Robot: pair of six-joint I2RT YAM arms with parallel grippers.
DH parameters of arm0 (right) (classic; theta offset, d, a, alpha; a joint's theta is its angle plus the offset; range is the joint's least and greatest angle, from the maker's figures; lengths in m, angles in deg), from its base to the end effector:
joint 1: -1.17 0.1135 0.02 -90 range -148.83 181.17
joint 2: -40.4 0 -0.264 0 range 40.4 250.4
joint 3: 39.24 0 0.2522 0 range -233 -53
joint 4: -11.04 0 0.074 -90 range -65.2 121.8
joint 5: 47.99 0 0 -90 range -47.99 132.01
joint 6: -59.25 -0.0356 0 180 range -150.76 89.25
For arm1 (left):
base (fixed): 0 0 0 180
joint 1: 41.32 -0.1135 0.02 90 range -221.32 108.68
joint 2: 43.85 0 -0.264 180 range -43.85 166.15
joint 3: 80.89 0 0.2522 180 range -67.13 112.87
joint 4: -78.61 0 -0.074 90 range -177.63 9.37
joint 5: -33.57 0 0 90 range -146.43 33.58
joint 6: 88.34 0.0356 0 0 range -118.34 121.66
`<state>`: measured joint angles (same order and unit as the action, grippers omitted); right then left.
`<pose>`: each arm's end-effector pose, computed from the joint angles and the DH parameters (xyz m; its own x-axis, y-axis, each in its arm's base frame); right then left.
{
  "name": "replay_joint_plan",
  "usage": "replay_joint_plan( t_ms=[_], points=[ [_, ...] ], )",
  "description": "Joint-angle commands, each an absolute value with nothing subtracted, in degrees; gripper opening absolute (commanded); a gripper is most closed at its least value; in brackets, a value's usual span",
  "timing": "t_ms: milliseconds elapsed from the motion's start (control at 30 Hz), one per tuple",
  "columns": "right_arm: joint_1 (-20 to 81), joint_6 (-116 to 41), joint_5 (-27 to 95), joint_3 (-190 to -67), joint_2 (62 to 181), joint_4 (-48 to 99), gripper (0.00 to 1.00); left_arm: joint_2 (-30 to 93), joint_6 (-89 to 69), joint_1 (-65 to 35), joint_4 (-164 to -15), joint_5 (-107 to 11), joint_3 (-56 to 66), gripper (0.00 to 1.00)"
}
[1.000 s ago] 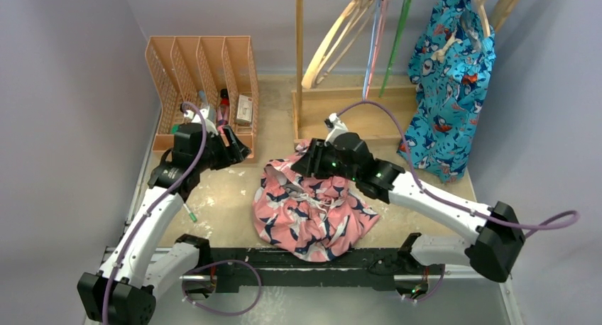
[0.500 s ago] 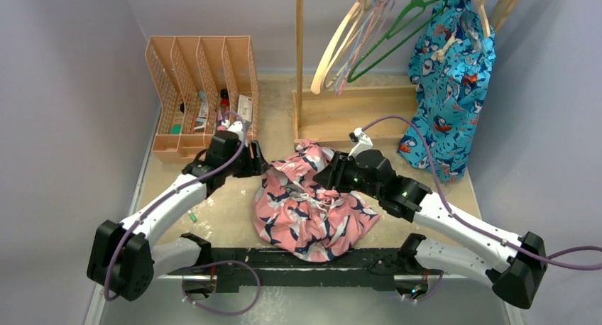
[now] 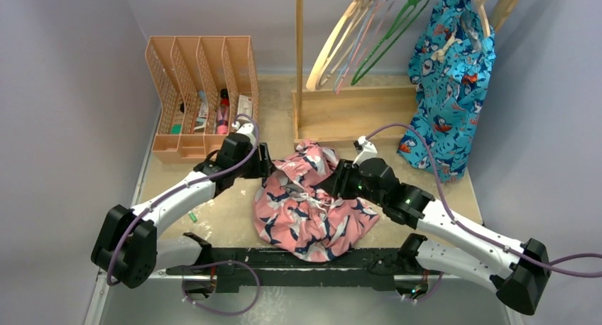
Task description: Place the shorts on the hanger
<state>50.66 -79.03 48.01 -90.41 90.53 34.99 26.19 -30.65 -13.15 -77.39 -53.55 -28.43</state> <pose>0.1351 0.1525 0.2781 -0.6860 0.3399 -0.6434 -0.2728 0.6996 0.6604 0.2215 -0.1207 0.2128 -0.7642 -0.1963 -0.6144 0.1138 0.8966 -0.4280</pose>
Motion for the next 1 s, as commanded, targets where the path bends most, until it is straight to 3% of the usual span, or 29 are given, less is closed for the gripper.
replay_joint_plan(
  t_ms=[0, 100, 267, 433, 833, 900, 967],
  points=[
    [51.1, -74.9, 45.4, -88.5, 91.4, 27.4, 0.49, 25.6, -30.2, -12.9, -80.4, -57.3, -27.2, 0.56],
    [51.5, -69.9, 43.9, -88.3, 95.4, 24.1, 0.49, 24.7, -30.3, -12.8, -80.9, -58.9, -26.0, 0.5],
    [54.2, -62.5, 44.5, -91.8, 105.1, 23.1, 0.53, 22.8, -29.4, -12.8, -80.2, -60.7, -24.0, 0.13],
    [55.0, -59.8, 44.7, -93.7, 108.9, 24.4, 0.56, 21.1, -28.4, -12.9, -78.2, -62.7, -23.7, 0.0],
    [55.3, -59.5, 45.4, -91.5, 115.8, 20.7, 0.53, 18.5, -28.7, -12.9, -74.6, -63.7, -21.4, 0.0],
    [55.3, -59.5, 46.6, -94.0, 117.3, 22.9, 0.43, 18.2, -28.8, -12.9, -73.5, -63.7, -20.5, 0.0],
    [55.3, -59.9, 49.0, -97.2, 116.9, 26.7, 0.24, 17.8, -28.7, -12.9, -72.0, -64.1, -19.0, 0.0]
  ],
)
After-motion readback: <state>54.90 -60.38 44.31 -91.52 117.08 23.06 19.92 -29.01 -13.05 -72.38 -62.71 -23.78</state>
